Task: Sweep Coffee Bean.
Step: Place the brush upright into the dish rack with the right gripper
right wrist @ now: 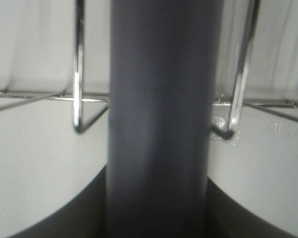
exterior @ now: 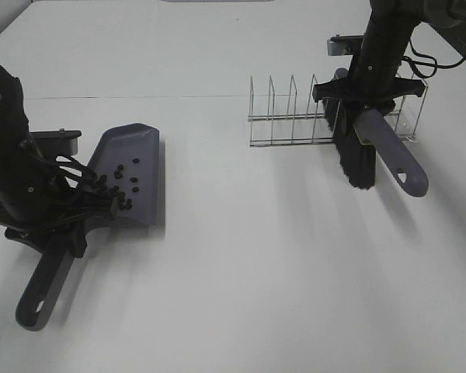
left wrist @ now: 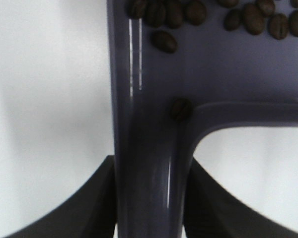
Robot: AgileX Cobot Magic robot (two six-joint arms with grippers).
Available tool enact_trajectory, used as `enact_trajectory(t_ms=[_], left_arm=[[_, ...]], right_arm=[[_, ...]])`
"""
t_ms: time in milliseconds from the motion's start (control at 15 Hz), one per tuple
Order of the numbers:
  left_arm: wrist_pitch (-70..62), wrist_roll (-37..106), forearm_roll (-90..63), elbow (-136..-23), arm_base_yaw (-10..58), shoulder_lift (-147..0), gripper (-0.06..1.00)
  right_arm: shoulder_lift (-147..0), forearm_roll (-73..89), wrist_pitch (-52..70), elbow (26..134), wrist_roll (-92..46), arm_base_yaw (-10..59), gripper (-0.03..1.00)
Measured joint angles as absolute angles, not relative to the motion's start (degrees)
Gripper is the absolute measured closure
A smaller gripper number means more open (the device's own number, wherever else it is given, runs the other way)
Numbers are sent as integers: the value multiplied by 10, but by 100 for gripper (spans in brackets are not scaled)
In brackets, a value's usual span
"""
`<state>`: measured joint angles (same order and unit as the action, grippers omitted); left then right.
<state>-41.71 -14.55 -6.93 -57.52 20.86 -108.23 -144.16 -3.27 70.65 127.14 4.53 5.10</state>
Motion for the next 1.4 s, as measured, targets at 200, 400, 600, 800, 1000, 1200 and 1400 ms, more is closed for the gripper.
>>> enact_trajectory(t_ms=[200,400,600,800,1000,1200,1400], left_arm=[[-417,-146,-71,-575,209,-1082,61],[-417,-147,-73,-575,209,-1082,61],[-417,-147,-73,-575,209,-1082,61],[-417,-147,-73,-575,209,-1082,61],[-417,-147,-73,-575,209,-1082,61],[-417,-147,-73,-575,209,-1082,61],[-417,-147,-73,-575,209,-1082,61]], right_arm=[[-1452,-33,708,1292,45,50,63],[-1454,-33,710,1305,45,50,63],[-1456,-33,706,1313,45,50,63],[-1461,-33,707,1314,45,50,63],[-1461,-32,707,1314,49,50,63],[-1461,-22,707,1314,49,50,63],[-1461,-6,707,1314,33,49,42]])
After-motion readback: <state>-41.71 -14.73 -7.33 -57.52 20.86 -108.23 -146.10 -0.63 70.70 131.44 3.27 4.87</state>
